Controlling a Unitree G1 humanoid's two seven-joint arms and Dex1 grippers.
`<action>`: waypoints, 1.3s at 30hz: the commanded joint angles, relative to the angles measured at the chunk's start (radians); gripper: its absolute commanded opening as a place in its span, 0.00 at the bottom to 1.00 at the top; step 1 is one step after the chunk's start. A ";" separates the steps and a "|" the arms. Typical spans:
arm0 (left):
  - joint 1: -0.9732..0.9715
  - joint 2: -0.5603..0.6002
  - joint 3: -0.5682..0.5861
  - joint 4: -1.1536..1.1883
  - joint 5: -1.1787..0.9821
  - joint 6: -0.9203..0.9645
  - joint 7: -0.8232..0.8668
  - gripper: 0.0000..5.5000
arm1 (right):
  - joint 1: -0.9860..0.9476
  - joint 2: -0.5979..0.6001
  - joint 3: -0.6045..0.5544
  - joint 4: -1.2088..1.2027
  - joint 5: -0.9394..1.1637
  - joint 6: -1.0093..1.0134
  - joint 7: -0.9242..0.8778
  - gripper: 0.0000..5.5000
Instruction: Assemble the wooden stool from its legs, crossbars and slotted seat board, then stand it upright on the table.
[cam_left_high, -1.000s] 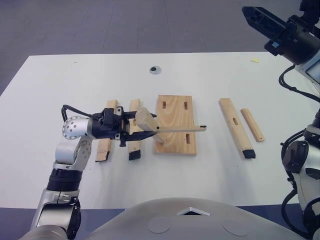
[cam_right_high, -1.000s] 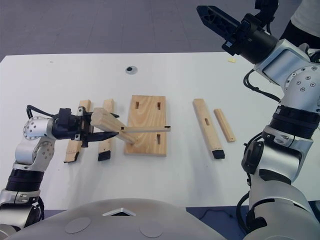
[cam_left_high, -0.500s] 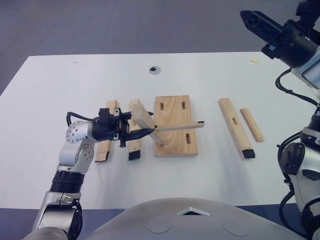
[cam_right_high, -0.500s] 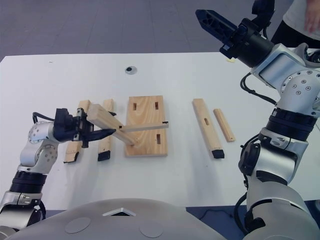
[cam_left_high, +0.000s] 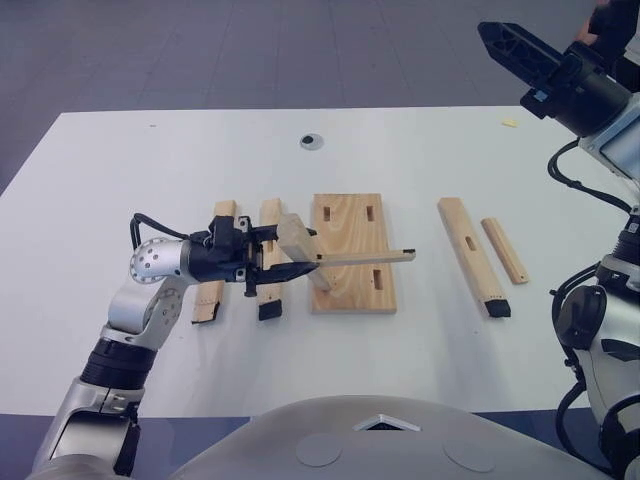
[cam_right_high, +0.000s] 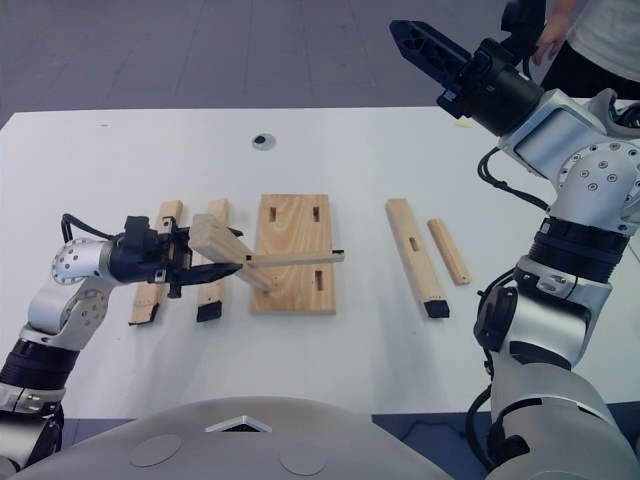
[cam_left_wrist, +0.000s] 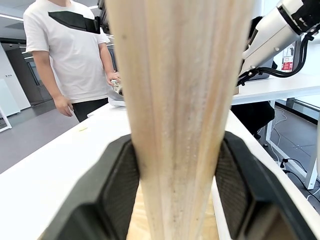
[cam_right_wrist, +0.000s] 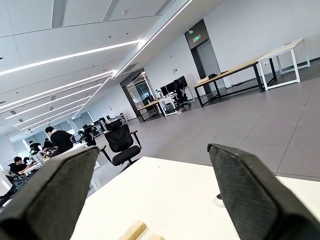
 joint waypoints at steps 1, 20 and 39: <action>0.146 0.087 -0.211 0.096 0.229 0.288 0.091 0.38 | 0.010 0.007 -0.023 -0.036 0.017 0.014 -0.029 0.74; 0.084 0.058 -0.177 0.150 0.309 0.230 0.112 0.81 | 0.031 0.031 -0.038 -0.072 0.045 0.017 -0.075 0.74; -0.169 0.005 0.117 -0.064 0.276 1.088 0.850 0.98 | 0.139 0.076 -0.073 -0.157 0.081 0.004 -0.142 0.74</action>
